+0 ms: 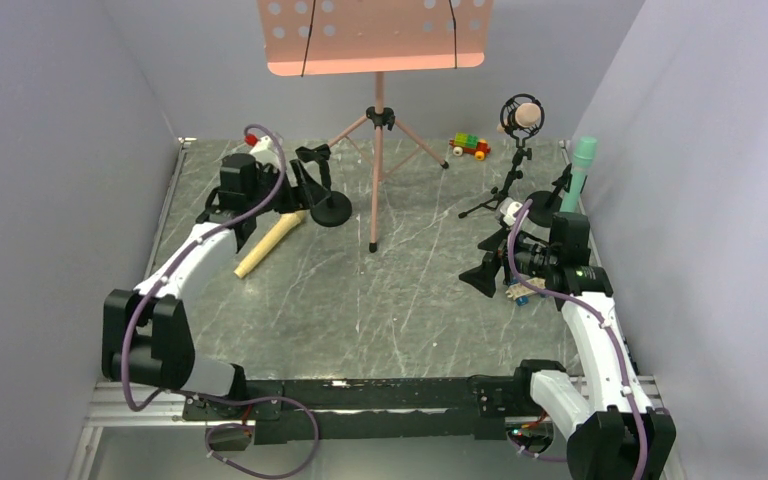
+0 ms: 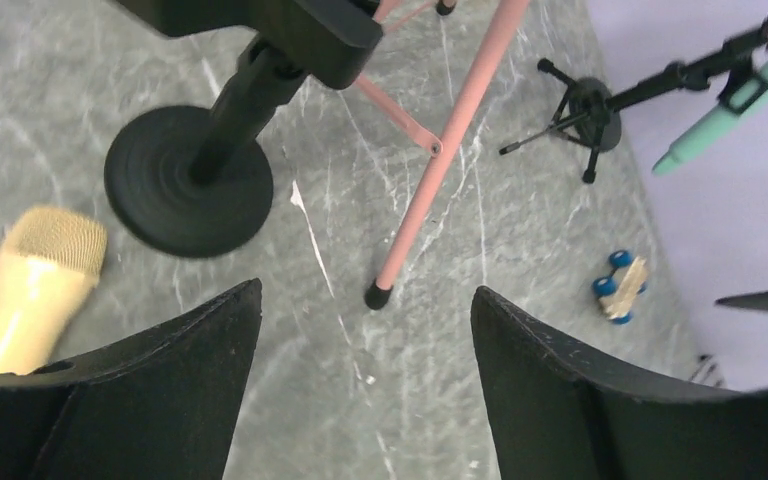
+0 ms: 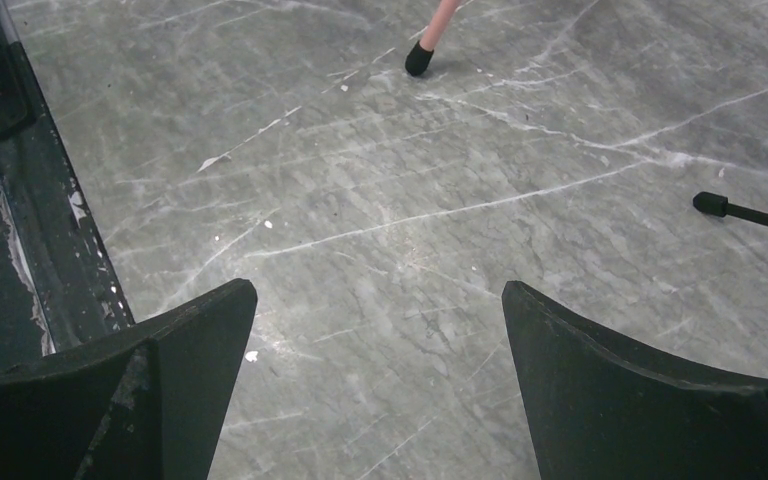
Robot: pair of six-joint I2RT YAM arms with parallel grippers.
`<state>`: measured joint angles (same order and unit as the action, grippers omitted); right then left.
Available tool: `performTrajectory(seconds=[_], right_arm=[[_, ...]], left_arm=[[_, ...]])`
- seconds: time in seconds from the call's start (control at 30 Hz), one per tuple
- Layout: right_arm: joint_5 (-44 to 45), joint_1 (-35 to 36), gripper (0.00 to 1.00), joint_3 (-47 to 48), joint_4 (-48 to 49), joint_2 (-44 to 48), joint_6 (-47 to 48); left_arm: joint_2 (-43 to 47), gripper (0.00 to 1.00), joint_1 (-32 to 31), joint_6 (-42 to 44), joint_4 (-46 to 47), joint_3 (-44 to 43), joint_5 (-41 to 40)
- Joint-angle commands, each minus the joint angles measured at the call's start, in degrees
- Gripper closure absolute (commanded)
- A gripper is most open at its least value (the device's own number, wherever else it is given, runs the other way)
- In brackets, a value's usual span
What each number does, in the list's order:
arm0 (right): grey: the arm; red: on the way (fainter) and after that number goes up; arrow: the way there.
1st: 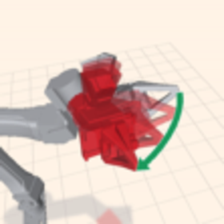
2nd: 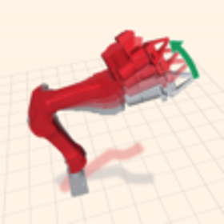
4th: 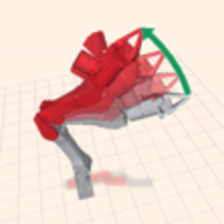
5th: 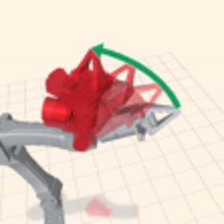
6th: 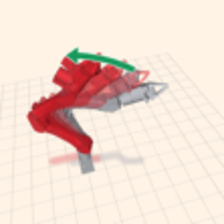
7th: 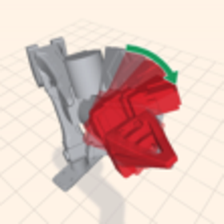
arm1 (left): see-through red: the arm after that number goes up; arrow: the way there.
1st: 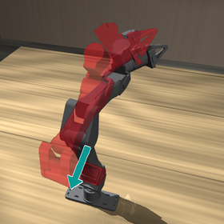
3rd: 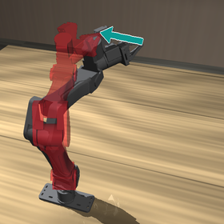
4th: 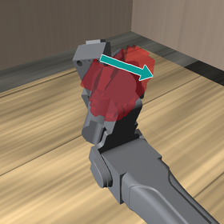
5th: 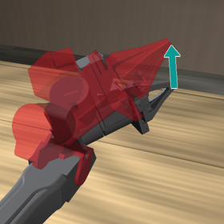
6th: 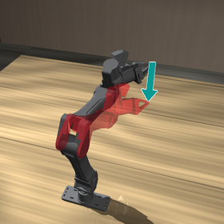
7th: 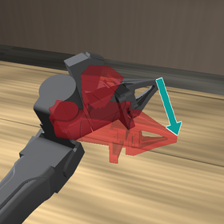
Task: Attach the microphones to the stand
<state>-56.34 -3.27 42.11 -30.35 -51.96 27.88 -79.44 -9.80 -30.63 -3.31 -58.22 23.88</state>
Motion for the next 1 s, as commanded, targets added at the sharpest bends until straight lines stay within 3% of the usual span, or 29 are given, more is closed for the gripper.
performTrajectory(seconds=[0.0,0.13,0.4,0.7,0.97], right_arm=[[-1.51,0.11,0.00,0.85,0.35,0.29,0.80],[-0.79,0.08,0.00,0.61,1.07,0.72,0.28],[-0.69,0.10,0.00,0.96,0.73,-0.13,0.50],[-0.64,0.12,0.00,1.26,0.73,0.57,0.59],[-0.69,0.19,0.00,1.40,0.58,0.57,0.54]], left_arm=[[-2.15,0.19,-0.85,14.84,18.20,3.72,7.08],[-4.18,0.19,-1.43,15.78,39.31,10.80,4.24],[-14.92,0.18,-3.38,16.83,49.55,7.33,-3.14],[-21.20,0.22,-3.62,15.96,47.12,2.45,-8.47],[-27.46,0.42,-3.84,17.19,41.49,-6.19,-5.37]])
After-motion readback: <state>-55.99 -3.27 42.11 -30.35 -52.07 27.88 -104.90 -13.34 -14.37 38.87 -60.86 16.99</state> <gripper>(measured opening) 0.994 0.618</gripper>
